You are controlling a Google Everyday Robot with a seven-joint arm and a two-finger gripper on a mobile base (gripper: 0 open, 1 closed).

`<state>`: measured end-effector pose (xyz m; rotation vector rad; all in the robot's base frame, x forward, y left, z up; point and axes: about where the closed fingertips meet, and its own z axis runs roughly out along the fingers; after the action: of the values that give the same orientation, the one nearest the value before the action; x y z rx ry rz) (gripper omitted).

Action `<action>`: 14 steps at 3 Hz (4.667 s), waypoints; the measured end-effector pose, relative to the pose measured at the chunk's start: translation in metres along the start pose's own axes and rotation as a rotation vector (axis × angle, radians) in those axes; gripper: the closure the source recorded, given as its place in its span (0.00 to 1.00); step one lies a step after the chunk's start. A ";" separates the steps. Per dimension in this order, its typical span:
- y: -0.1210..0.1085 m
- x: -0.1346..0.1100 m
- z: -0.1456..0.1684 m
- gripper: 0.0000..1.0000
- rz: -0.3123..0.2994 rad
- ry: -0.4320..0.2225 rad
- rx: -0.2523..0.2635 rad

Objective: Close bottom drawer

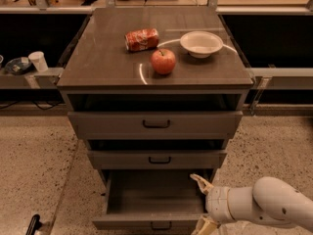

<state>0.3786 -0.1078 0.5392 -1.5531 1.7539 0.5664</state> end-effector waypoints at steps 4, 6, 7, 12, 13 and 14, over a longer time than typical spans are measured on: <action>-0.009 0.224 0.070 0.47 0.082 0.182 -0.038; 0.017 0.277 0.119 0.94 0.075 0.222 -0.114; 0.022 0.304 0.144 1.00 0.048 0.246 -0.109; -0.007 0.353 0.225 1.00 -0.042 0.300 -0.004; -0.029 0.350 0.242 0.99 -0.062 0.293 0.010; -0.029 0.350 0.242 0.77 -0.062 0.293 0.010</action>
Offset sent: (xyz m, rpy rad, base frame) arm 0.0455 -0.1085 -0.1891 -0.1902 0.0982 -0.1132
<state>0.4535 -0.1683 0.1240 -1.7463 1.9104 0.3099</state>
